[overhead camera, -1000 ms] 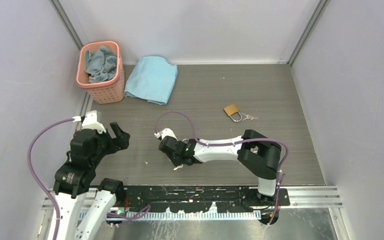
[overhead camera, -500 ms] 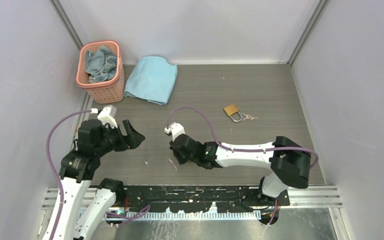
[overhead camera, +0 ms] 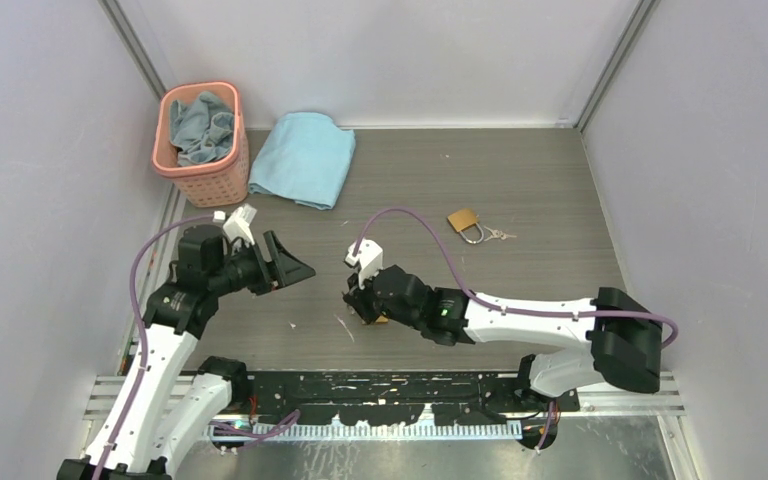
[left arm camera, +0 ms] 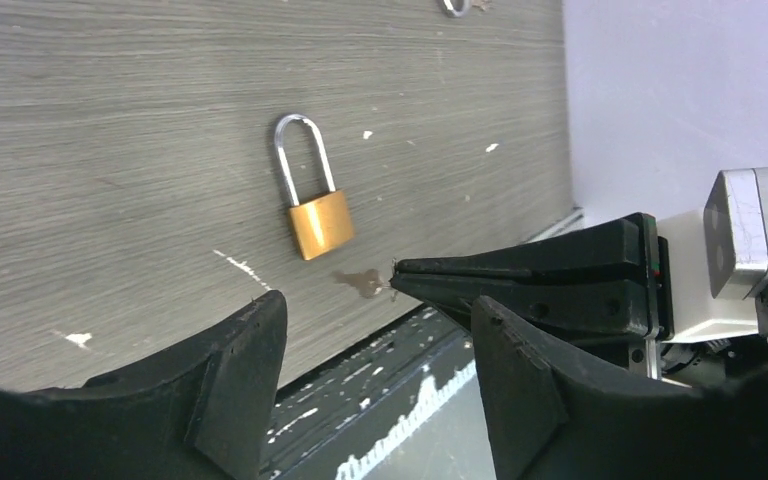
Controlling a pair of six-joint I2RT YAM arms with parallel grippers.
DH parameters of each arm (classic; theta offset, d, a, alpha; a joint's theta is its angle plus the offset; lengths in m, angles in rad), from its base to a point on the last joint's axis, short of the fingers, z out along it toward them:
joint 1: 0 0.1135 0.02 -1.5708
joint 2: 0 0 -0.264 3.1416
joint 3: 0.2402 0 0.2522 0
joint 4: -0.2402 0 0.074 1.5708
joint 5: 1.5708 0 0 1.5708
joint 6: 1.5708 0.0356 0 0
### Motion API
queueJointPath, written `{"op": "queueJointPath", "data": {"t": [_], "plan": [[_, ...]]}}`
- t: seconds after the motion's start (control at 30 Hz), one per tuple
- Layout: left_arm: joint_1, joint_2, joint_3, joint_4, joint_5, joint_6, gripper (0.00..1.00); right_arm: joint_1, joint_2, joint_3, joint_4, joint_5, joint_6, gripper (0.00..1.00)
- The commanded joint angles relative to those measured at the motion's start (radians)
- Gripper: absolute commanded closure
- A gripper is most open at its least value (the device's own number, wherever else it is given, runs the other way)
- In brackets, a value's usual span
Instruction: Unlock with the key
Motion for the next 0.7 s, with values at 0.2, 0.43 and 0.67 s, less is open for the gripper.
{"op": "queueJointPath", "data": {"t": [0.2, 0.43, 0.67], "plan": [[-0.003, 0.008, -0.025, 0.197, 0.163, -0.111, 0.37, 0.000, -0.102, 0.034, 0.082, -0.019, -0.092, 0.99], [-0.033, 0.029, -0.039, 0.251, 0.184, -0.146, 0.44, 0.000, -0.139, 0.083, 0.008, -0.027, -0.164, 0.99], [-0.095, 0.041, -0.084, 0.387, 0.205, -0.196, 0.47, 0.000, -0.152, 0.120, -0.026, -0.032, -0.188, 0.99]]}}
